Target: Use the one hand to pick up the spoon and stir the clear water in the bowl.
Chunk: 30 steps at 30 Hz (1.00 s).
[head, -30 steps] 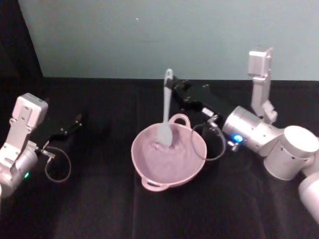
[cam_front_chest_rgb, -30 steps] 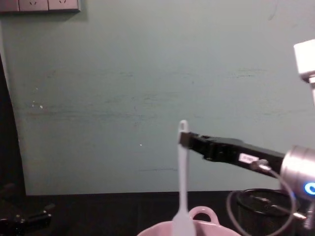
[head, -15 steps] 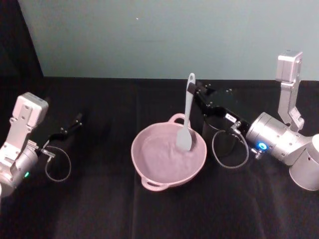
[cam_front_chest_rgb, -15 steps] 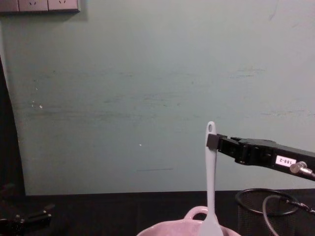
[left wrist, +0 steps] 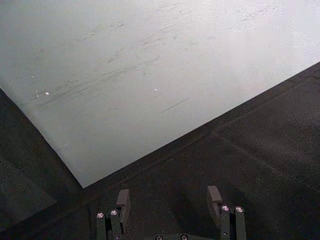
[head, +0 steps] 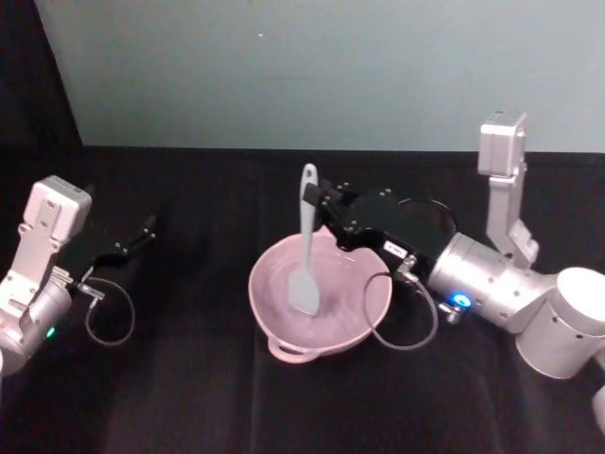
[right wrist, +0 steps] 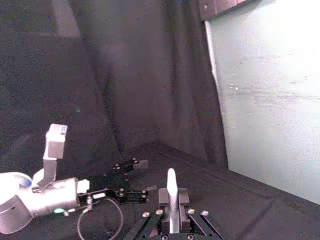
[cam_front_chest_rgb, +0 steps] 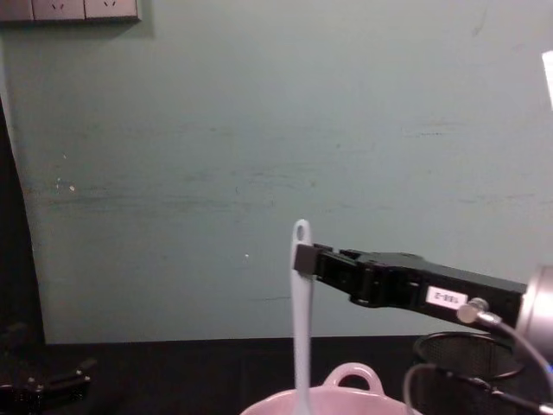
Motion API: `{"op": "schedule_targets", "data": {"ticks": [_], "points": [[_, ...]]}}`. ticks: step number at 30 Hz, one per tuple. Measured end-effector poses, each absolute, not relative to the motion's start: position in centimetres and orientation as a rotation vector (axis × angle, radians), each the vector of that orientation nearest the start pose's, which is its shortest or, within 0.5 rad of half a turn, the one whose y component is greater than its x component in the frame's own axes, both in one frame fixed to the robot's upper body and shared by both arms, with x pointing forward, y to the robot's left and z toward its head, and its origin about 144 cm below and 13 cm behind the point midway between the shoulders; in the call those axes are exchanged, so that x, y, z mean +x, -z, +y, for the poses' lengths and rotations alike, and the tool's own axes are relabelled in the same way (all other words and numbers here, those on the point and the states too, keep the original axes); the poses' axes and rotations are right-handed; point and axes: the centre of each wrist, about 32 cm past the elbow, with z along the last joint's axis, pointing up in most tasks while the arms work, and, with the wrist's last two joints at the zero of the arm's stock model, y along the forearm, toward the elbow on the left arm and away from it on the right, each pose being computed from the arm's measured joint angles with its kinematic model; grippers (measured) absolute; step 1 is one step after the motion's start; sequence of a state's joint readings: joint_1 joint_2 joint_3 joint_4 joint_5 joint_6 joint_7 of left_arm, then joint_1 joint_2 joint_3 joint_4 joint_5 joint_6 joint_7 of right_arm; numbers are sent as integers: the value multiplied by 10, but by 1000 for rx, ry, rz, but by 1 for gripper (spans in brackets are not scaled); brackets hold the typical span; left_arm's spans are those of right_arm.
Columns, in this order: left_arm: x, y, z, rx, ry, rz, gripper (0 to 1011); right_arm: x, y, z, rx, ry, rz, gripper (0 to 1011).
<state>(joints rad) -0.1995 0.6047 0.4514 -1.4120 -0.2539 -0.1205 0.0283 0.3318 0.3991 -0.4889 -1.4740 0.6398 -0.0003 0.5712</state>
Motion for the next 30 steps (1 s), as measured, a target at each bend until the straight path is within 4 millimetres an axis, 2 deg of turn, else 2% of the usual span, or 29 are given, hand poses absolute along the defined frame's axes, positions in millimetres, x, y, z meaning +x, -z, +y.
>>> {"op": "schedule_targets", "data": {"ticks": [5,14,19,22,30], "points": [[489,-1140,310,304,-1248,-285,1011,530,-1189,-203,136,574,76,113],[489,-1140,310,304,-1248,-285,1011,554,-1179,-200,151,595,109,113],[489,-1140,310,304,-1248,-285,1011,564,-1174,-211,152,644,122,113],[489,-1140,310,304,-1248,-285,1011,567,-1173,-226,158,697,120,113],[489,-1140,310,304,-1248,-285,1011,553,-1179,-251,160,743,94,113]]}}
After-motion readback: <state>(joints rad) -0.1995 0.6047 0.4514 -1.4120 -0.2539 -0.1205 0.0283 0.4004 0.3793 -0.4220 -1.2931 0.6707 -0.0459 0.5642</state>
